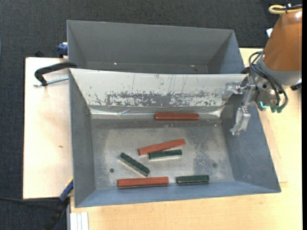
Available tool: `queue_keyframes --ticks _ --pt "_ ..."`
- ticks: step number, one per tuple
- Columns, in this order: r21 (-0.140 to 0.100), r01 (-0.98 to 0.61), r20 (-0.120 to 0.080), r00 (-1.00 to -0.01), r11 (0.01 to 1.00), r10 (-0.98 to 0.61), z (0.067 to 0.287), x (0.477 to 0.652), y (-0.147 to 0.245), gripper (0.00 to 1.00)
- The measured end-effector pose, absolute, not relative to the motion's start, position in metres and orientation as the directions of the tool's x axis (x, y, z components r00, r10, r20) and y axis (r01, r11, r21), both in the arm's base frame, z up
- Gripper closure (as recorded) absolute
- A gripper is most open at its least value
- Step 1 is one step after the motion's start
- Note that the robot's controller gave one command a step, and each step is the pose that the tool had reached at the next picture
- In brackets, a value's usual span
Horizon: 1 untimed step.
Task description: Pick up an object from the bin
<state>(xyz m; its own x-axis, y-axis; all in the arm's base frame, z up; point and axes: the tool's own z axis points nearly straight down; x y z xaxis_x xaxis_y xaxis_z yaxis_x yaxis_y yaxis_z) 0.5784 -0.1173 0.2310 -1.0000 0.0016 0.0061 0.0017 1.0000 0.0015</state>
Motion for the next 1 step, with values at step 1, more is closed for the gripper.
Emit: queue_keyframes --ticks 1 --pt "0.000 0.000 -0.002 -1.000 1.000 0.000 0.2357 0.5799 -0.1167 0.00"
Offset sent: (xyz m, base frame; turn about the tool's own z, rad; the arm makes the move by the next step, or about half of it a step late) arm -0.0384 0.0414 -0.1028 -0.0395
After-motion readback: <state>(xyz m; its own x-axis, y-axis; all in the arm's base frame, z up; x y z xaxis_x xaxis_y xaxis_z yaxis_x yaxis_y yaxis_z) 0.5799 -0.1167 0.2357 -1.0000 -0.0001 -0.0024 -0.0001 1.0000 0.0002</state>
